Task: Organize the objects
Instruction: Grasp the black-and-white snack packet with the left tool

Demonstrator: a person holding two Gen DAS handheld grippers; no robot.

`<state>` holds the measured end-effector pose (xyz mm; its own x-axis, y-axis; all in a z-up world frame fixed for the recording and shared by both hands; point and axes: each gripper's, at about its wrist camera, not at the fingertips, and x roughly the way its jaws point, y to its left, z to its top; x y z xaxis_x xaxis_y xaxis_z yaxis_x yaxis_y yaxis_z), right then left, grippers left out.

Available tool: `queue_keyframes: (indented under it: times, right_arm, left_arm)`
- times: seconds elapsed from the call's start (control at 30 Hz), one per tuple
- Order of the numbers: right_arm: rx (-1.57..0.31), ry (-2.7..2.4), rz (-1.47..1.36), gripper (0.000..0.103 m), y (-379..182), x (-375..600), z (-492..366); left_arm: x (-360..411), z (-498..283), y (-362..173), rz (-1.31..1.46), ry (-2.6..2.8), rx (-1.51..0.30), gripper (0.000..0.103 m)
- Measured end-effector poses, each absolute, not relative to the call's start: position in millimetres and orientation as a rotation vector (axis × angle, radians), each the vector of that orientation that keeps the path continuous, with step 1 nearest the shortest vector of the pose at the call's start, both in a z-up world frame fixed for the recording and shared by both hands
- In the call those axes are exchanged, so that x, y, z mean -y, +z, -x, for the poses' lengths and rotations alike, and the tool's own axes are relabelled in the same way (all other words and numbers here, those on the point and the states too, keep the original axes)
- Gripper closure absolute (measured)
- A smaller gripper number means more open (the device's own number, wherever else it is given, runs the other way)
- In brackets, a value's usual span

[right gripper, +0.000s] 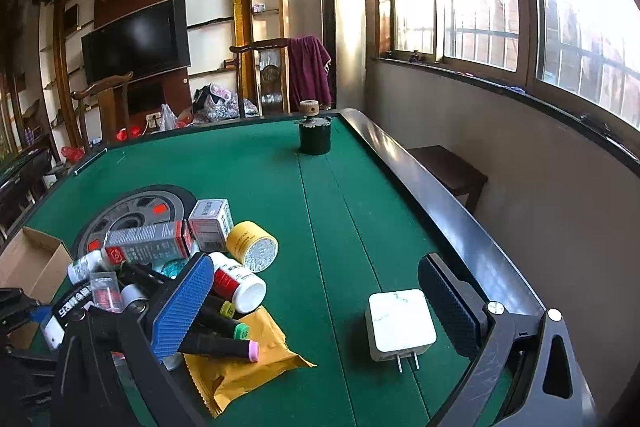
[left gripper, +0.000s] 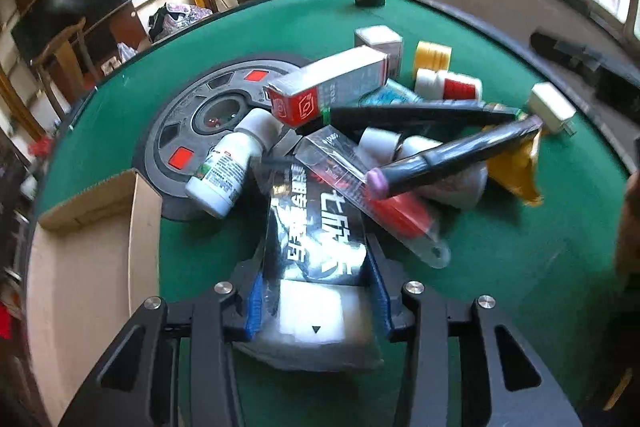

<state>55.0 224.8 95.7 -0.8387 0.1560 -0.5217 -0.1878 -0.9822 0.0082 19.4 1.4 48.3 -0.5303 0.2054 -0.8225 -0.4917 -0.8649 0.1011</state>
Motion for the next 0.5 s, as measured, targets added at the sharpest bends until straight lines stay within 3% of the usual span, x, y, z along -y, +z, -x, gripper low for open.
queue_keyframes:
  times: [0.3, 0.5]
  right_arm:
    - [-0.104, 2.84, 0.838, 0.0, 93, -227, -54]
    - [-0.083, 2.836, 0.85, 0.0, 92, -224, -53]
  left_arm:
    - [23, -54, 76, 1.167, 2.446, -0.233, 0.063]
    - [15, -54, 50, 1.253, 2.445, -0.285, 0.063]
